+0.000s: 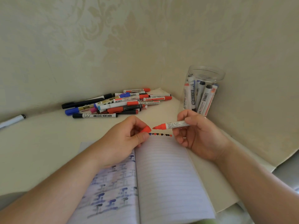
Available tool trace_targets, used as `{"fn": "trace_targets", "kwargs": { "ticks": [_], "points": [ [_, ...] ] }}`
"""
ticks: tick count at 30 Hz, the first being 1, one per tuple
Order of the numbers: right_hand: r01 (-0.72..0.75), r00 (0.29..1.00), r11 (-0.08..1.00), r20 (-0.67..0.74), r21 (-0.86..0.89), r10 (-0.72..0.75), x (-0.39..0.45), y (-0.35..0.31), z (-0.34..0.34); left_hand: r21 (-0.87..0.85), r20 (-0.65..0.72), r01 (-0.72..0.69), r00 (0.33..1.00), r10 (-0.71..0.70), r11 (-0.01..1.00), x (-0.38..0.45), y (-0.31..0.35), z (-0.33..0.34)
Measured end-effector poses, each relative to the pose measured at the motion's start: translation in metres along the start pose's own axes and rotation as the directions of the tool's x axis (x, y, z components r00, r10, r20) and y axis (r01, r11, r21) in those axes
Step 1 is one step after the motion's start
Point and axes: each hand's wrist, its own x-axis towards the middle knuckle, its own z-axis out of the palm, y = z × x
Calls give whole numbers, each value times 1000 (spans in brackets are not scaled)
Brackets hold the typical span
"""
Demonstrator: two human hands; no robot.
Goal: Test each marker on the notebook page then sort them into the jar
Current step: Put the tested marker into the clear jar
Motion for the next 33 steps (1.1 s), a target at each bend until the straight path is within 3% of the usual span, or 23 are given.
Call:
{"fn": "trace_targets", "kwargs": {
  "ticks": [7,12,14,16,17,18,19,21,24,26,30,32,33],
  "points": [
    [9,1000,996,-5,-86,-10,-1,2,3,15,43,-29,999,29,999,2,-6,-1],
    [100,989,925,-62,-365,-132,-2,11,5,-5,2,-51,999,51,999,4,-8,0],
    [221,956,747,-13,-627,-294,-4,14,3,-85,-5,-42,999,41,995,3,-7,0],
    [361,870,313,197,-878,-451,-4,16,2,-113,11,-37,999,39,993,3,-5,1],
    [411,815,95,318,-907,-485,-3,19,4,-133,14,-42,999,45,990,2,-4,2],
    [427,772,-55,395,-903,-498,-2,22,6,-157,17,-48,999,51,986,2,-2,3],
    [429,743,-131,431,-894,-512,-1,24,8,-164,18,-51,998,55,985,2,-1,3],
    [435,703,-178,456,-883,-546,1,25,12,-104,14,-65,998,67,992,3,-1,4],
    [459,691,-164,467,-873,-552,2,26,14,-46,15,-57,998,58,997,2,-2,3],
    [468,724,-72,429,-881,-541,1,24,16,-79,18,-56,998,58,995,2,-1,4],
    [350,864,337,161,-874,-478,-5,9,16,-114,18,-47,999,49,992,-2,3,6],
    [291,853,507,-20,-811,-521,-11,-9,15,-64,48,-24,998,27,998,-2,5,6],
    [293,811,568,-115,-769,-573,-14,-23,14,16,78,-21,997,20,1000,-3,5,6]
  ]
}}
